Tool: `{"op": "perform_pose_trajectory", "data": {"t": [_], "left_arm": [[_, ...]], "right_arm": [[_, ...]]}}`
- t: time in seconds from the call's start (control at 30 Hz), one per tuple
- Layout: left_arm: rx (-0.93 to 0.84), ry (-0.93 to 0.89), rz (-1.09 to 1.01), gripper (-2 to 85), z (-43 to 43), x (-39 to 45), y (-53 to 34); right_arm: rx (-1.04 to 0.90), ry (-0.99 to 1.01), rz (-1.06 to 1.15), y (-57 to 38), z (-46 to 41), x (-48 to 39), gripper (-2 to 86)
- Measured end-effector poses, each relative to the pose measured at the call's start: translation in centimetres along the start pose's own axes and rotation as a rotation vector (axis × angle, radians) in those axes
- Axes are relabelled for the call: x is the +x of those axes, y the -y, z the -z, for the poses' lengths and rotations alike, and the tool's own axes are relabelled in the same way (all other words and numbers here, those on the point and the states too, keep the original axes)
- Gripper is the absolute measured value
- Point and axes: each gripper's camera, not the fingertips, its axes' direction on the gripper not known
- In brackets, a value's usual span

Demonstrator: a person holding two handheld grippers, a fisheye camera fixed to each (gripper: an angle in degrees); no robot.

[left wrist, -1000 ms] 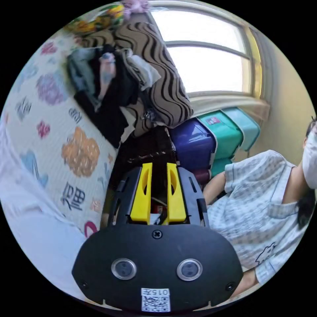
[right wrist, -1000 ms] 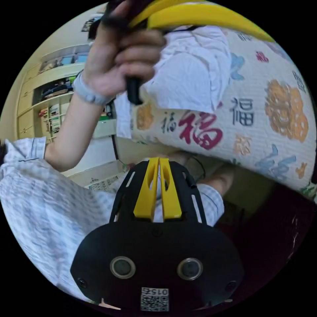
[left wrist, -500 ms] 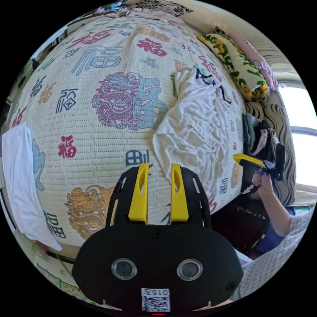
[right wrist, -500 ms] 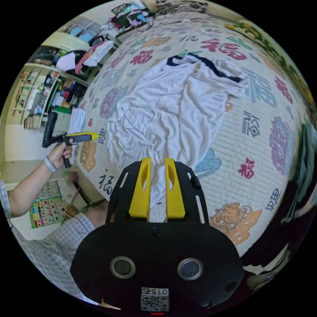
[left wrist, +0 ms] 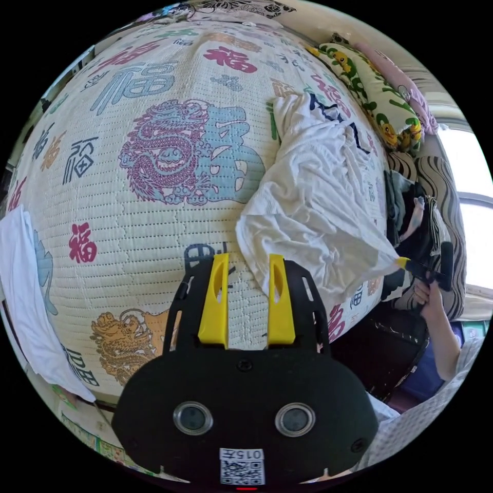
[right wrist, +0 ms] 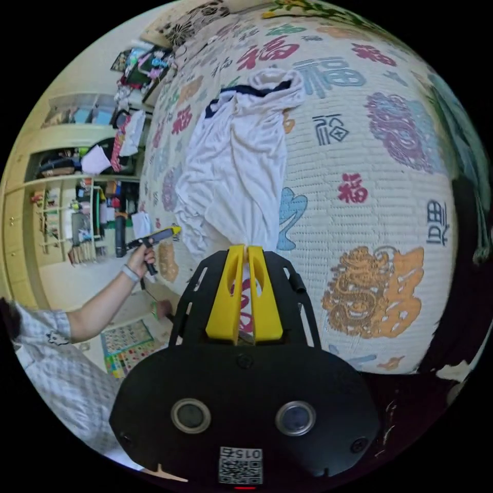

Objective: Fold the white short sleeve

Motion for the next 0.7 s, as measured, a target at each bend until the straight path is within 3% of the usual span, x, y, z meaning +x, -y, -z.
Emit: {"op": "perform_pose_trajectory", "data": {"t": [0.27, 0.47, 0.6, 0.7], "left_arm": [[0.079, 0.101, 0.095, 10.9, 0.3, 0.7, -2.9], [0.091, 0.38, 0.081, 7.8, -0.5, 4.1, -4.1], [0.011, 0.195, -0.042, 0.9, 0.0, 3.1, -4.8], [0.087, 0.174, -0.039, 0.1, 3.1, 1.9, -5.2]], "right_arm": [[0.021, -0.042, -0.063, -5.6, 3.1, 2.9, 0.0], [0.098, 0.007, -0.16, -9.6, 6.4, 5.4, 0.0], [0.18, 0.022, -0.166, -11.1, 9.5, 6.2, 0.1], [0.248, 0.063, -0.171, -10.4, 11.5, 6.6, 0.2]]}}
